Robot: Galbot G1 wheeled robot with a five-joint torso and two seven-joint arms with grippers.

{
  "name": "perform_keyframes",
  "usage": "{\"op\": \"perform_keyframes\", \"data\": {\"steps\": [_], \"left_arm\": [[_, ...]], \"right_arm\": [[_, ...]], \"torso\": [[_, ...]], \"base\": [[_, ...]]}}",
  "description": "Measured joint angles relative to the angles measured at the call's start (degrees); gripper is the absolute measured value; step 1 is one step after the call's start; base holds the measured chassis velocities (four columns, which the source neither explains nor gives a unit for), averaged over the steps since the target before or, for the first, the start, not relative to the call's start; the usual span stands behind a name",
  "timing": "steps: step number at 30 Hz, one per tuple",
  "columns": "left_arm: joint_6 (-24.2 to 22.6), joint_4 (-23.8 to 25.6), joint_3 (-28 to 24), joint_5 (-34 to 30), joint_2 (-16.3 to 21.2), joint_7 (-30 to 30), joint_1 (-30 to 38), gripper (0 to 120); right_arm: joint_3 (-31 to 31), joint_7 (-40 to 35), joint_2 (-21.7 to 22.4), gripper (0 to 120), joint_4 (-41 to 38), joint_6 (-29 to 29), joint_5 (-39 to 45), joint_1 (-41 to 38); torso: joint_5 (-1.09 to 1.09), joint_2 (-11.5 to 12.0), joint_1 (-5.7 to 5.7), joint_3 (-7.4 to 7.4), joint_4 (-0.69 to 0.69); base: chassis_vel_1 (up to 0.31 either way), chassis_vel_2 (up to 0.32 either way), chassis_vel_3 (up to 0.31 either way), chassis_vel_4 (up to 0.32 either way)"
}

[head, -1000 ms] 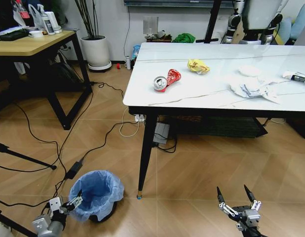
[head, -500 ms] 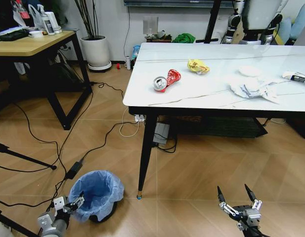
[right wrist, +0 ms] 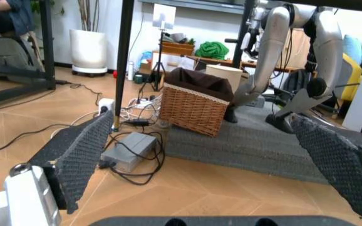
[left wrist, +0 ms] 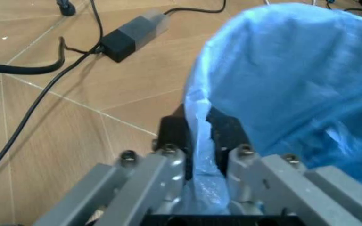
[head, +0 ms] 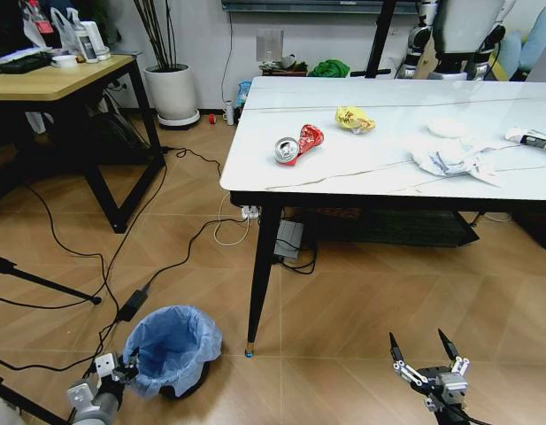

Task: Pick up the trash bin and place the trash from the table into it.

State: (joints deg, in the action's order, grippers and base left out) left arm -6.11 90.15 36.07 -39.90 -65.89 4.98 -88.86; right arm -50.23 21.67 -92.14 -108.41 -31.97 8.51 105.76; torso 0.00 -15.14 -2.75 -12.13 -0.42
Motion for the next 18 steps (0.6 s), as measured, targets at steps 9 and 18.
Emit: {"op": "perform_keyframes", "data": {"steps": [9, 18], "left_arm": [[-0.2, 0.5, 0.0, 0.1, 0.1, -1.2, -0.5, 0], [0.5, 8.2, -1.1, 1.7, 0.1, -5.0, -5.6, 0]], "right_arm": [[-0.1, -0.2, 0.0, 100, -0.3, 0.7, 0.1, -0.2], [-0.4, -0.2, 0.0, 100, -0.6, 0.8, 0.1, -0.1]], "torso": [[0.0, 0.0, -0.01, -0.01, 0.0], [-0.01, 0.0, -0.01, -0.02, 0.0]], "base": [[0.0, 0.0, 0.0, 0.0], [0.0, 0.0, 0.0, 0.0]]}}
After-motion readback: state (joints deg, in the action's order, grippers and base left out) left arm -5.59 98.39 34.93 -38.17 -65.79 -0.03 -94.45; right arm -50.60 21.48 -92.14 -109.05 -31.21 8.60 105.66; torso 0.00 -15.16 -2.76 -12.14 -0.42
